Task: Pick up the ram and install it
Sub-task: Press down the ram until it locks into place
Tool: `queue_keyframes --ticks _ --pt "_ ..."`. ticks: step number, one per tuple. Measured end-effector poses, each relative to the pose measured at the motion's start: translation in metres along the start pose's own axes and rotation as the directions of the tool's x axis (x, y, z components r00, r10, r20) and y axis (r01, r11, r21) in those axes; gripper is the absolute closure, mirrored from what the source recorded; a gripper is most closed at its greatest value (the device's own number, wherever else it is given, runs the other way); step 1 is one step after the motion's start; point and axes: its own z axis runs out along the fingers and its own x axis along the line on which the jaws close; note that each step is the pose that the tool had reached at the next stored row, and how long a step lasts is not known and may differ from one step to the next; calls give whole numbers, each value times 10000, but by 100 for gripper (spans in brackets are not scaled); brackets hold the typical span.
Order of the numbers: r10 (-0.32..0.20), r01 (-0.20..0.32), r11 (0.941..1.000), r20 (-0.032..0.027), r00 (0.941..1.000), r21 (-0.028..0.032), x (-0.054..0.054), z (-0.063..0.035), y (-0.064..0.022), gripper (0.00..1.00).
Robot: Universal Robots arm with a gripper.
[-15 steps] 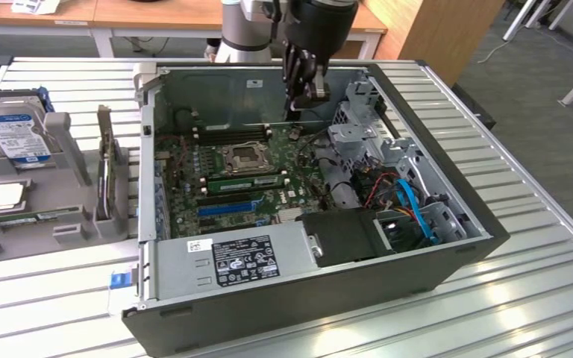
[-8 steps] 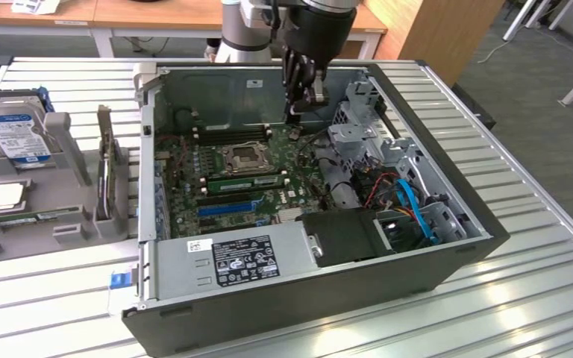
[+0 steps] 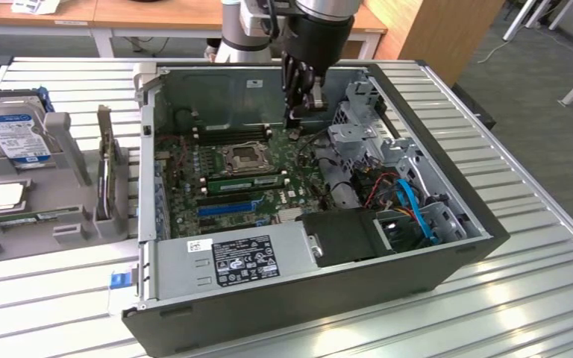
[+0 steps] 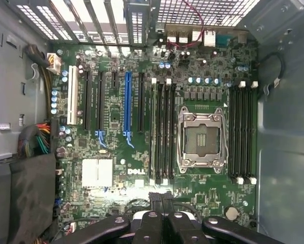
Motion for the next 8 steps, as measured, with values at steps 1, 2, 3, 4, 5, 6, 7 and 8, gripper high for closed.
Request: queue_keyframes --ticks 1,2,3,4,5,6,7,8 --pt "0 0 10000 0 10000 5 1 12 0 90" --pt "-1 1 10000 0 10000 10 1 25 -1 90" --pt "0 0 10000 -1 10000 15 2 37 -1 90" --pt "-1 1 10000 -1 10000 19 3 47 -1 90" --pt "-1 1 10000 -1 10000 23 3 58 -2 90" --pt "-1 1 10000 -1 10000 28 4 67 -2 90" --pt "-2 2 10000 -1 10000 32 4 78 -2 90" --pt "-1 1 10000 -1 10000 36 5 89 -3 90"
